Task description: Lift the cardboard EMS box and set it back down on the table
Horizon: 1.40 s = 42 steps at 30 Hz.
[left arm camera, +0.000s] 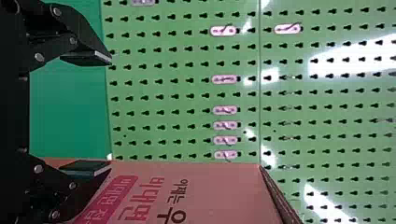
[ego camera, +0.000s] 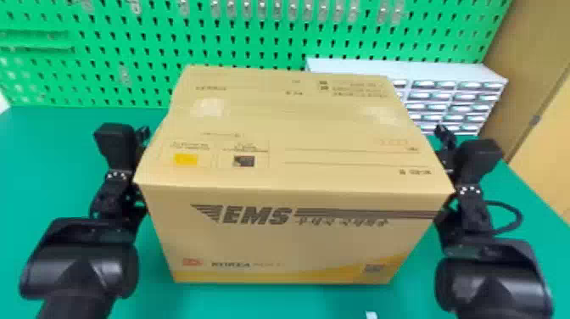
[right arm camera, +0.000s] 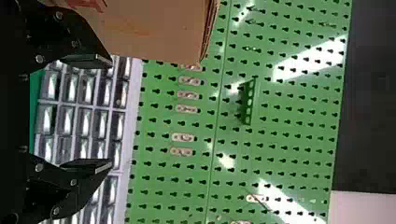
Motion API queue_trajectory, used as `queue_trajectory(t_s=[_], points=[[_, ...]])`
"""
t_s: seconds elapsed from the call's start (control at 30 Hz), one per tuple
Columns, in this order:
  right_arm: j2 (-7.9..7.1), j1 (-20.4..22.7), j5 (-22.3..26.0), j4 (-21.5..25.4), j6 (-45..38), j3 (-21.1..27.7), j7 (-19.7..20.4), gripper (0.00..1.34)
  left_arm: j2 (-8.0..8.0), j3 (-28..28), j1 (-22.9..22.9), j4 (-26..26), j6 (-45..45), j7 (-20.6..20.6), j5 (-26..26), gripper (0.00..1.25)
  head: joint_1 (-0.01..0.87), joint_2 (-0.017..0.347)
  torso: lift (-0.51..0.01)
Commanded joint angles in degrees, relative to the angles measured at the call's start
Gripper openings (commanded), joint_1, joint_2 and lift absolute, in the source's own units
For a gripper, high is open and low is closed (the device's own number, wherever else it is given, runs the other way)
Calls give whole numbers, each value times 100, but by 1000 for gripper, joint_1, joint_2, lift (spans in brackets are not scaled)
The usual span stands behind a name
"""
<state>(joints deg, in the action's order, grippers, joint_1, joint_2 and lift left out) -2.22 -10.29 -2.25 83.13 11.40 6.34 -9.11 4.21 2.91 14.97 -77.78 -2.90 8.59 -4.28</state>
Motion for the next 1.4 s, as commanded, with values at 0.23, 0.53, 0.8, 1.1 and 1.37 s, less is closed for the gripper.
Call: queue_trajectory(t_s=[0.23, 0.53, 0.8, 1.1, 1.37], points=[[-50, -202, 40, 72, -68, -10, 41, 831, 1, -54, 261, -220, 53, 82, 77, 787, 678, -14, -91], [-59, -193, 49, 72, -68, 8, 76, 831, 1, -54, 252, -229, 70, 82, 85, 785, 678, -14, -91], [-50, -193, 49, 72, -77, 8, 85, 831, -8, -80, 244, -238, 79, 82, 94, 785, 678, -14, -91], [-59, -184, 49, 72, -94, 17, 85, 830, -8, -45, 217, -238, 105, 82, 103, 785, 678, -14, -91], [-59, -184, 32, 80, -103, 8, 85, 831, 1, -54, 200, -238, 114, 82, 112, 785, 678, -14, -91]])
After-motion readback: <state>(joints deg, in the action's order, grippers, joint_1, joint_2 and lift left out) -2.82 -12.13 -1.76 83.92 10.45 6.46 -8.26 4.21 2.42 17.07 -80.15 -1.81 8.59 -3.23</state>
